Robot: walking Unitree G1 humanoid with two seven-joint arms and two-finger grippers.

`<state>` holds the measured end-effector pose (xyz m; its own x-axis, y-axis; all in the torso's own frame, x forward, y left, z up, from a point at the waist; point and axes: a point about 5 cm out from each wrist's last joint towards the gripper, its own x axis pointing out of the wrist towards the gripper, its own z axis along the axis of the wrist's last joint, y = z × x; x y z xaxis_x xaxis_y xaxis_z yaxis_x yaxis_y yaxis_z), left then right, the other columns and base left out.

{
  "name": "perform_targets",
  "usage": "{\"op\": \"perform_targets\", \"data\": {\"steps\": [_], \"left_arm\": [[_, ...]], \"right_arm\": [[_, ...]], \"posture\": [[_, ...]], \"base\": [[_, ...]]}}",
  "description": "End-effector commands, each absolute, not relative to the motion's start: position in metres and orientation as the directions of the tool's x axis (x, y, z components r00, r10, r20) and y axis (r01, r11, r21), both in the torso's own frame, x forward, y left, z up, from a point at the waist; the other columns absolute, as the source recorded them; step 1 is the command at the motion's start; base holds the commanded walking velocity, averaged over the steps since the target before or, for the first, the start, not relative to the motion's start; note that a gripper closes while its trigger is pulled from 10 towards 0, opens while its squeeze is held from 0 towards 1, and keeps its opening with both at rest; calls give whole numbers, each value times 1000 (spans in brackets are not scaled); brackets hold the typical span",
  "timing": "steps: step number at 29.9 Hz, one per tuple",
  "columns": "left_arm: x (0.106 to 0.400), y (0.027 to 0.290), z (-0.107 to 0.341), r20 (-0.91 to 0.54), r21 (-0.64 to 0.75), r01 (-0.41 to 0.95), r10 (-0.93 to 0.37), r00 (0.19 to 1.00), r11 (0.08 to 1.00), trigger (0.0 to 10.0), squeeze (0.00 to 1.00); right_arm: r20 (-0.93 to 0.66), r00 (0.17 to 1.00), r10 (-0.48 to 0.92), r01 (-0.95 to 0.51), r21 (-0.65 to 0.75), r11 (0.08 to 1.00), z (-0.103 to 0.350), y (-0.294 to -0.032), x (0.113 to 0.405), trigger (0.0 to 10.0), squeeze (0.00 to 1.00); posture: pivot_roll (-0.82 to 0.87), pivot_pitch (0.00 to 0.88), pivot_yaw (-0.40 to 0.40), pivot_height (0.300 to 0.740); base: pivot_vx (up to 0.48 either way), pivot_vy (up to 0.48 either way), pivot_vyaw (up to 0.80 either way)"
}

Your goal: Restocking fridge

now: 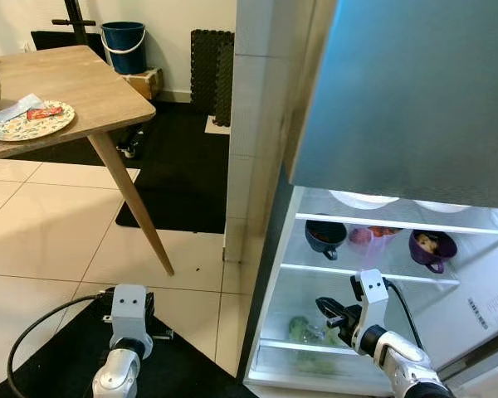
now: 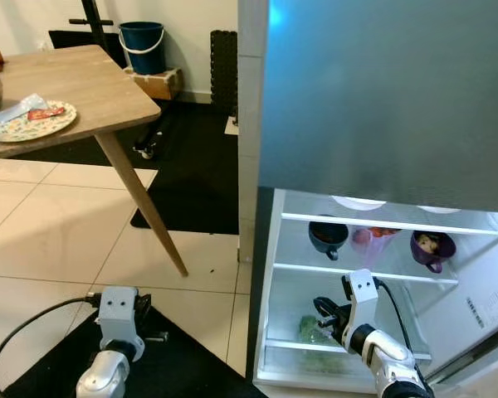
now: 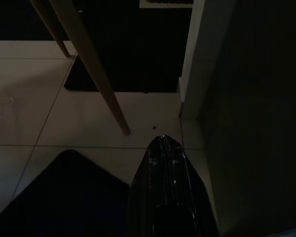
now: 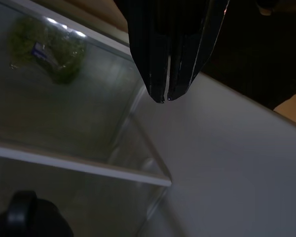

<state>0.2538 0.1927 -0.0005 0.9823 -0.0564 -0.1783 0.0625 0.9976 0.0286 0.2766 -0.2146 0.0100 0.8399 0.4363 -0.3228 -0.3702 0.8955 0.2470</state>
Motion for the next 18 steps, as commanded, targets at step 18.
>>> {"op": "perform_targets", "data": {"steps": [18], "left_arm": [[254, 196, -11, -289, 80, 25, -1, 957, 996, 10000, 0]], "right_arm": [[-306, 851, 427, -354, 268, 896, 10, -218, 276, 10000, 0]], "posture": [[-72, 0, -43, 632]], "base": [[-16, 0, 0]]}}
